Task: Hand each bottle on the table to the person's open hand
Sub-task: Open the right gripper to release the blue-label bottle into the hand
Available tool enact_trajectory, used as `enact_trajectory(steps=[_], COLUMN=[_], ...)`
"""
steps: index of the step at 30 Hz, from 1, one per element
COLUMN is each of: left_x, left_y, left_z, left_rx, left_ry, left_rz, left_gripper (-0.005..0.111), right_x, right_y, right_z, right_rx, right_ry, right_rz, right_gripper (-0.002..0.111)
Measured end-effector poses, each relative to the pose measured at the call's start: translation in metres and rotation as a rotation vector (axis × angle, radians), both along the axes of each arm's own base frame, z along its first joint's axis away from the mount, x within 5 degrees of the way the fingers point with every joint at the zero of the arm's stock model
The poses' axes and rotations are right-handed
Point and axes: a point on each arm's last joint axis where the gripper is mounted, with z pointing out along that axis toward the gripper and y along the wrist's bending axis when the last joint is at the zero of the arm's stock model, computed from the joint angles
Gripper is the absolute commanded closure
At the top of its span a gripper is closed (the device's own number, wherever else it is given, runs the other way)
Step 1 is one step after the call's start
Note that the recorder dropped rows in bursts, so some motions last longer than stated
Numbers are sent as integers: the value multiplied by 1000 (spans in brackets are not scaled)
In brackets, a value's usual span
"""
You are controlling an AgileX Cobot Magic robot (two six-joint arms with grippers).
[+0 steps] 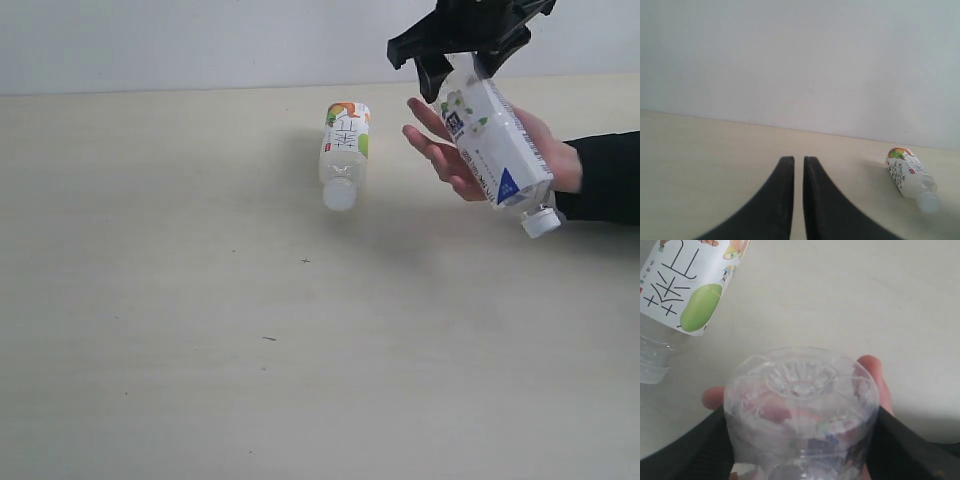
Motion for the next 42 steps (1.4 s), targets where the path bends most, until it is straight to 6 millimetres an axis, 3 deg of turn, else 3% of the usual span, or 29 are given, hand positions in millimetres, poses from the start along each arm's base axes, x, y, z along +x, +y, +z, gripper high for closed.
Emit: enact_trajectory(steps=[7,13,17,25,28,42], left_x=[0,0,0,0,0,0], left_y=[0,0,0,0,0,0], left_z=[0,0,0,0,0,0], left_rx=[0,0,0,0,0,0], left_ry=[0,0,0,0,0,0], left_rz=[0,0,0,0,0,0], left_gripper=[97,97,97,97,97,97], right_x=[2,7,8,10,11,12], right_y=[0,2,3,3,4,3], right_z=[-3,-20,-23,-22,-22,-22], right_rx=[1,-8,-7,-1,2,-7], right_ry=[-1,26,25,6,-3,-22], right_rz=[-8,-9,-9,-7,-6,-2], right_gripper=[108,104,89,41,30,28])
